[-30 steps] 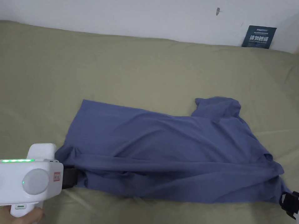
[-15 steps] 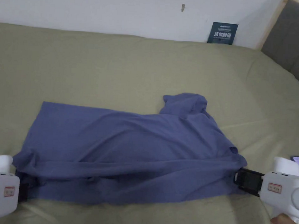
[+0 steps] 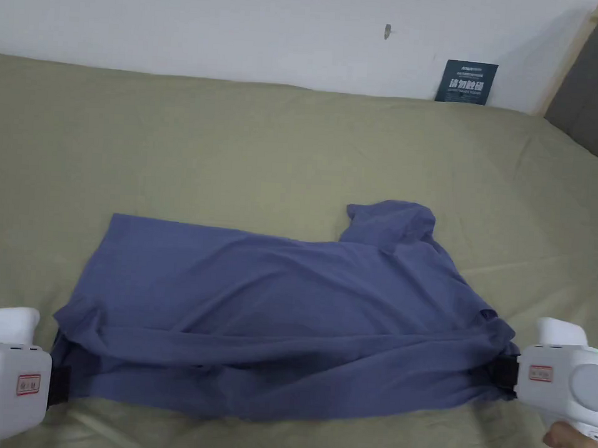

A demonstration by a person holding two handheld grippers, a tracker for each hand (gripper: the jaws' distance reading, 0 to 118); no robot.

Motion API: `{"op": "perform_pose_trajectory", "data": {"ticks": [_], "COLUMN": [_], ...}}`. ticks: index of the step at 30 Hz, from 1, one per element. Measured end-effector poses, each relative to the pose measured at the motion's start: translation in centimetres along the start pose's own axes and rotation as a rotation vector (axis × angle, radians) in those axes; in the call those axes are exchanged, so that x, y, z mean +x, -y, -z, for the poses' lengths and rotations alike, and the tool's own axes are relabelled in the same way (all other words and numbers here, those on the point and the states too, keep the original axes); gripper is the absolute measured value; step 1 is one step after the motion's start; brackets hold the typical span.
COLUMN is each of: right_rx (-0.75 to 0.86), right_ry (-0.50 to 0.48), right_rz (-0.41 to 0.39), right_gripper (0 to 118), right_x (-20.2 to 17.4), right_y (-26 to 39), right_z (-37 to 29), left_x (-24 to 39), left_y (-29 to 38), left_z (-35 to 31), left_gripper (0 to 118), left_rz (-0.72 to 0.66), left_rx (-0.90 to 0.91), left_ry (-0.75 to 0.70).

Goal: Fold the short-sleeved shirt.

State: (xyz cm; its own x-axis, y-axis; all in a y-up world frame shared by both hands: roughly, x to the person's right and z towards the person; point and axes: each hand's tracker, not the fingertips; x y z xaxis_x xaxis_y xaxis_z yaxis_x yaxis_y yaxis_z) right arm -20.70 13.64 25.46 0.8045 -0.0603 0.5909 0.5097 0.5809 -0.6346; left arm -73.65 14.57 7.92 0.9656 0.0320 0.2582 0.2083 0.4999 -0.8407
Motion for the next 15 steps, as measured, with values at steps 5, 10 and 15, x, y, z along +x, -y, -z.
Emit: {"op": "perform_pose_trajectory", "data": {"ticks": [5,10,15], "right_rx": [0.043,0.057,0.028], "right_ry": [-0.022,-0.057,-0.063], "right_rz": [-0.003,0.05,0.086], "right_gripper": [7,7,7], "right_x": [0.8,2.2,2.0], "right_y": [-0.7,0.5,1.1], "right_z": [-4.0,-6.1,-4.2], "left_x": [-0.9,-3.9,-3.3], "left_y": [0.2,2.0,2.1], "left_z": [-2.8,-4.7,-3.4], "left_gripper": [9,9,12], "left_rz": [0.049,-0.035,-0.005], "left_rx": [0.053,0.062,0.087], "left_ry": [-0.14,-0.043,-0.035]}}
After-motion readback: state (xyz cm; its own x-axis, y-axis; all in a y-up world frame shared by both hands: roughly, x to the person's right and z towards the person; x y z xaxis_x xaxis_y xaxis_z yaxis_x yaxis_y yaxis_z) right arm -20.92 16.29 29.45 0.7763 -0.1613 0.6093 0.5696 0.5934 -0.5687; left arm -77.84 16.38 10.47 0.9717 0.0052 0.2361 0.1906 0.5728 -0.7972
